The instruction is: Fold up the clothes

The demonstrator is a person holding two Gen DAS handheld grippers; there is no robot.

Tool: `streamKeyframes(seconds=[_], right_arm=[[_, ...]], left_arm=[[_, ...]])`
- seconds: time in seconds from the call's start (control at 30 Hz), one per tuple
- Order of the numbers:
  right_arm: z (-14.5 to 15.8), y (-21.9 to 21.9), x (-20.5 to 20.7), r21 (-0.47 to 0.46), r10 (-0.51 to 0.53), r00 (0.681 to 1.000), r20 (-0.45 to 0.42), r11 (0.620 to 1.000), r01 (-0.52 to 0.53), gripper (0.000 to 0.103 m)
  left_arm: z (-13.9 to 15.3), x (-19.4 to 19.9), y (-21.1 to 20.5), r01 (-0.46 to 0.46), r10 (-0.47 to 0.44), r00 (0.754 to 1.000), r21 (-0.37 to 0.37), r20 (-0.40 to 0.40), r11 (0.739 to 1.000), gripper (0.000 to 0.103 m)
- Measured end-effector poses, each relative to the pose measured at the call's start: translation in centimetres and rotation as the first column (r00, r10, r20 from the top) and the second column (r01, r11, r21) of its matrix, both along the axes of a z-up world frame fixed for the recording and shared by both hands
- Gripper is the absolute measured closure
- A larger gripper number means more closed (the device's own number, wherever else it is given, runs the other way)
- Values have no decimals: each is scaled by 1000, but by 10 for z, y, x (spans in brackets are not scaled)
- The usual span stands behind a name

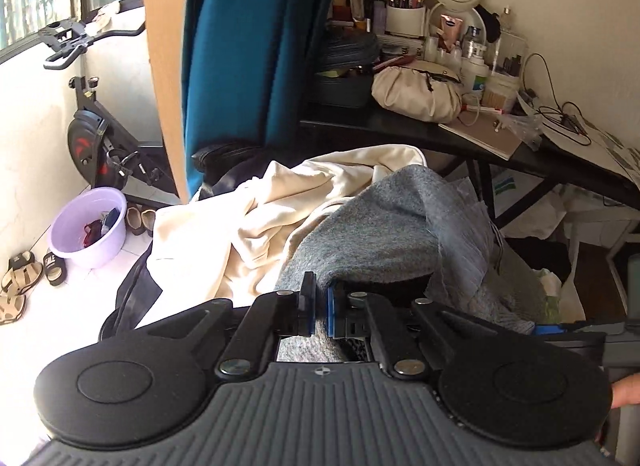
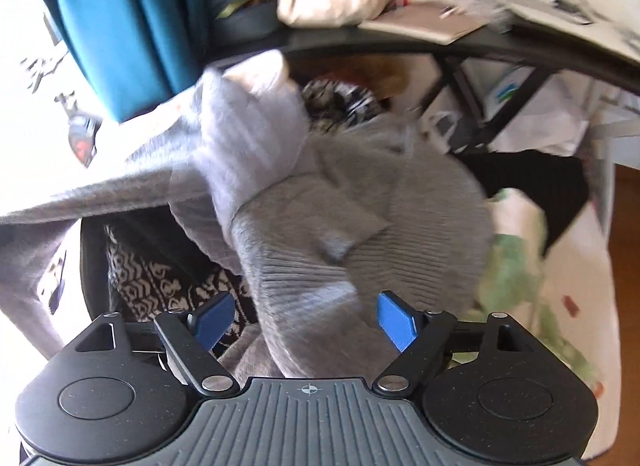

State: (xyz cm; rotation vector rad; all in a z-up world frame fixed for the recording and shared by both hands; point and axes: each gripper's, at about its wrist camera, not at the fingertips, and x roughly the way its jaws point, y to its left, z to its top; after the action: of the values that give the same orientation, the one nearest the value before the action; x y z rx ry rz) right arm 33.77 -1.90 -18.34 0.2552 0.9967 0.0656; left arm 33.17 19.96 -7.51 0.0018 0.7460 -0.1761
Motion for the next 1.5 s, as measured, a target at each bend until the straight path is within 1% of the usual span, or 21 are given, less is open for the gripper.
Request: streamKeyframes(seconds=[0.07,0.1,0.13,0.17,0.23,0.33,0.4,0.5,0.67,0.8,0.87,0.97,1.07,1.13,1.2,1.3,1.33,1.4,1.43,1.47,1.5], right_arm=[[-7,3,14,14,63,996,-57,998,-62,61],[-6,0,18,16,68,995,-67,998,-67,69],[-4,-3,21,18,67,995,-71,998,-66,84],[3,-11,21,16,46,998,-52,999,-45,89],[18,-25,21,10,2,1000,-11,1000,-2,90],[52,-52,15,-30,-67,991,112,997,71,91],[78,-72,10,-21,-110,976,189,993,116,91],[117,-97,5,13,-157,944,289,987,160,91],[179,-115,-15,91,-187,888,420,982,165,92],[228,-118,-42,125,-156,831,534,987,104,92],[251,-114,-54,131,-129,794,594,989,63,92],[280,-107,-68,138,-85,739,668,990,-11,92],[298,-96,-68,134,-32,719,694,987,-86,91],[296,-83,-61,113,14,720,694,985,-128,91],[285,-68,-48,88,57,743,667,984,-155,91],[264,-40,-27,63,110,794,598,981,-184,91],[257,-30,-20,52,130,805,578,979,-196,91],[243,-12,-9,22,178,804,568,973,-231,91],[232,-4,-1,11,190,811,554,972,-236,91],[220,4,8,4,201,822,532,971,-240,91],[203,10,16,9,206,848,487,970,-241,91]], left_arm=[[5,-2,1,-35,35,999,-18,20,999,98],[8,-3,2,-52,53,998,-27,30,998,98],[10,-4,3,-69,70,997,-36,40,997,98],[13,-5,3,-86,88,995,-45,50,995,98],[18,-7,5,-120,124,990,-64,68,991,98],[25,-9,7,-169,178,980,-94,95,981,98],[31,-11,8,-201,213,971,-115,112,973,98],[54,-14,14,-222,250,951,-162,183,961,98],[114,-28,43,-266,345,867,-251,360,931,98],[166,-51,66,-281,406,767,-310,497,909,98],[190,-66,76,-291,437,708,-334,554,896,98],[215,-85,90,-322,474,639,-349,606,880,98],[217,-90,107,-358,523,634,-383,569,852,98],[205,-89,115,-396,545,651,-376,528,838,97],[182,-79,121,-447,559,701,-336,444,829,97],[142,-66,125,-507,572,765,-272,296,818,97],[125,-63,124,-506,558,794,-246,243,827,97],[93,-60,117,-494,519,842,-177,150,851,97],[76,-57,112,-480,495,863,-141,98,866,97],[59,-55,105,-458,465,884,-111,48,882,97],[41,-52,98,-433,434,901,-82,-2,898,97]])
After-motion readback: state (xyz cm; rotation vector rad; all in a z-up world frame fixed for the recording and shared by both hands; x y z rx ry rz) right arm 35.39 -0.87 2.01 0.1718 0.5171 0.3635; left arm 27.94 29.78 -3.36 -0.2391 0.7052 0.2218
